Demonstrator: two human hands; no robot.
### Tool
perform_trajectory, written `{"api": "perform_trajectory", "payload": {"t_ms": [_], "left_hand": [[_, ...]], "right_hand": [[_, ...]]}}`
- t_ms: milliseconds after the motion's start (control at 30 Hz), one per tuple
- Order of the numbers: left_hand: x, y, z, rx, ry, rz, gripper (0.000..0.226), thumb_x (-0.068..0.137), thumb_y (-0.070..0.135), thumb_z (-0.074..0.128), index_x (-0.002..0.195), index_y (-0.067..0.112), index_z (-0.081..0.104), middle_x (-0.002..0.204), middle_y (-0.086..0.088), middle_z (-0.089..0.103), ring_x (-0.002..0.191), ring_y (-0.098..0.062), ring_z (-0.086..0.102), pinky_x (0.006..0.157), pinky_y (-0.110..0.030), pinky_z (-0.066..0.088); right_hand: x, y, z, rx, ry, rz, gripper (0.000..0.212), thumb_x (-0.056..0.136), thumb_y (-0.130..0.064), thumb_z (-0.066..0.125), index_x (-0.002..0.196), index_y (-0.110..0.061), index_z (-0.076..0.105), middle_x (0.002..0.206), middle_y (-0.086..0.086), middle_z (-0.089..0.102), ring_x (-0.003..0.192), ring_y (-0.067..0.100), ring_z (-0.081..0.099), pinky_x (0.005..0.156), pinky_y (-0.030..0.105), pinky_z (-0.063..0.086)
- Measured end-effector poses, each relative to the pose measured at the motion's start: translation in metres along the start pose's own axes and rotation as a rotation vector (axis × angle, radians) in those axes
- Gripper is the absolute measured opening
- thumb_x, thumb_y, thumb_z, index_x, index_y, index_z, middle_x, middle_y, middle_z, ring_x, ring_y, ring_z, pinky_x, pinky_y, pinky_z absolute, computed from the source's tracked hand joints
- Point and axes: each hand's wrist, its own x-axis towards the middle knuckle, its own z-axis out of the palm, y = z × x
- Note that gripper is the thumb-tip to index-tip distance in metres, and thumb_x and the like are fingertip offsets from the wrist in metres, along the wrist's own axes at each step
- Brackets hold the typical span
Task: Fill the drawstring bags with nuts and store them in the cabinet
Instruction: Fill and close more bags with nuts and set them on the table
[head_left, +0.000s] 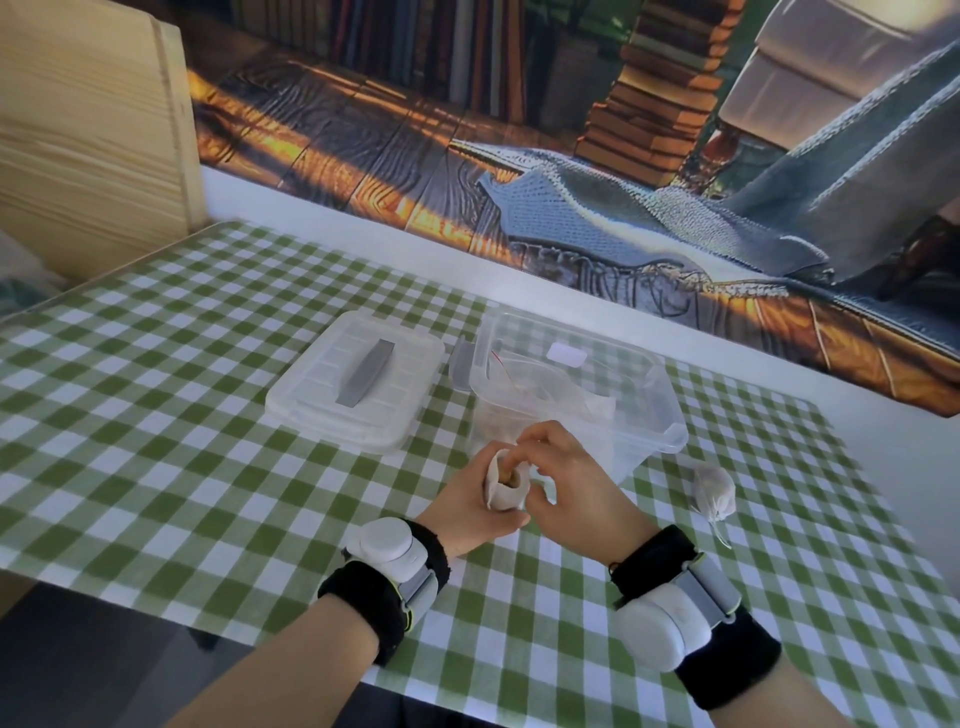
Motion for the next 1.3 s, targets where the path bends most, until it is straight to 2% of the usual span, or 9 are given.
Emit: {"api": "perform_trajectory", "payload": {"t_ms": [167,533,767,900,1000,1067,1167,1233,1300], "left_hand": [[0.0,0.004,0.0,-0.022,-0.01,-0.011,0.036,0.075,-0.004,0.072,0.094,0.019,0.052,0.074,0.014,0.05,0.065,0.006,0.049,0.061,-0.009,0.04],[-0.002,0.011,0.0,-0.037,-0.002,-0.047,0.037,0.059,0.021,0.082,0.084,0.026,0.055,0.067,0.023,0.054,0.064,0.002,0.051,0.06,-0.011,0.04],[-0.002,0.011,0.0,-0.037,-0.01,-0.055,0.038,0.066,0.006,0.084,0.082,0.025,0.055,0.066,0.025,0.055,0.064,0.005,0.052,0.061,-0.01,0.041],[-0.003,0.012,-0.001,-0.044,-0.006,-0.051,0.039,0.061,0.008,0.086,0.089,0.019,0.06,0.091,0.006,0.067,0.086,-0.002,0.064,0.074,-0.016,0.049],[-0.002,0.01,-0.002,-0.026,0.012,-0.043,0.047,0.054,0.026,0.087,0.091,0.023,0.059,0.102,-0.006,0.066,0.098,-0.014,0.064,0.084,-0.029,0.054],[-0.003,0.01,-0.002,-0.032,0.026,-0.06,0.05,0.052,0.028,0.087,0.092,0.026,0.057,0.104,-0.008,0.063,0.104,-0.02,0.063,0.088,-0.041,0.055],[-0.004,0.011,-0.002,-0.056,0.015,-0.071,0.049,0.053,0.024,0.085,0.091,0.027,0.055,0.1,-0.005,0.06,0.106,-0.025,0.062,0.085,-0.051,0.055],[-0.004,0.013,-0.002,-0.045,0.011,-0.062,0.047,0.054,0.024,0.084,0.09,0.028,0.054,0.1,-0.009,0.059,0.106,-0.026,0.062,0.086,-0.053,0.053],[-0.004,0.012,-0.002,-0.039,0.012,-0.059,0.046,0.055,0.025,0.085,0.089,0.03,0.054,0.103,-0.012,0.059,0.106,-0.028,0.062,0.087,-0.055,0.052]], "right_hand": [[-0.002,-0.002,-0.001,-0.013,-0.079,0.014,0.023,0.082,-0.006,0.054,0.099,-0.018,0.063,0.113,-0.008,0.042,0.108,0.009,0.044,0.086,0.014,0.041],[-0.001,-0.002,-0.003,0.036,-0.014,0.081,0.034,0.082,-0.001,0.051,0.107,-0.018,0.067,0.111,-0.009,0.048,0.107,0.008,0.048,0.086,0.012,0.041],[-0.002,0.003,-0.002,0.1,-0.027,0.042,0.038,0.081,0.003,0.052,0.106,-0.02,0.068,0.106,-0.007,0.052,0.099,0.008,0.053,0.082,0.008,0.04],[0.002,-0.011,-0.027,0.218,0.248,-0.052,0.032,0.07,0.003,0.042,0.079,-0.015,0.067,0.084,-0.005,0.062,0.079,0.009,0.058,0.066,0.012,0.044],[0.019,-0.02,-0.054,0.242,0.428,0.019,0.033,0.074,0.008,0.039,0.073,-0.012,0.065,0.075,-0.011,0.06,0.07,0.013,0.057,0.061,0.009,0.041],[0.041,-0.019,-0.062,0.168,0.295,0.165,0.036,0.079,0.012,0.038,0.082,-0.008,0.069,0.08,-0.009,0.063,0.08,0.015,0.059,0.072,0.012,0.045],[0.079,-0.012,-0.063,0.15,-0.008,0.335,0.028,0.085,0.004,0.043,0.095,0.003,0.069,0.101,0.012,0.069,0.099,0.026,0.062,0.094,0.035,0.049],[0.101,-0.011,-0.059,0.078,-0.212,0.402,0.023,0.088,-0.004,0.049,0.093,0.012,0.064,0.102,0.025,0.065,0.089,0.031,0.061,0.084,0.036,0.051],[0.116,-0.01,-0.053,-0.156,-0.413,0.445,0.022,0.092,-0.013,0.047,0.08,0.001,0.059,0.086,0.016,0.059,0.075,0.02,0.051,0.065,0.021,0.041]]}}
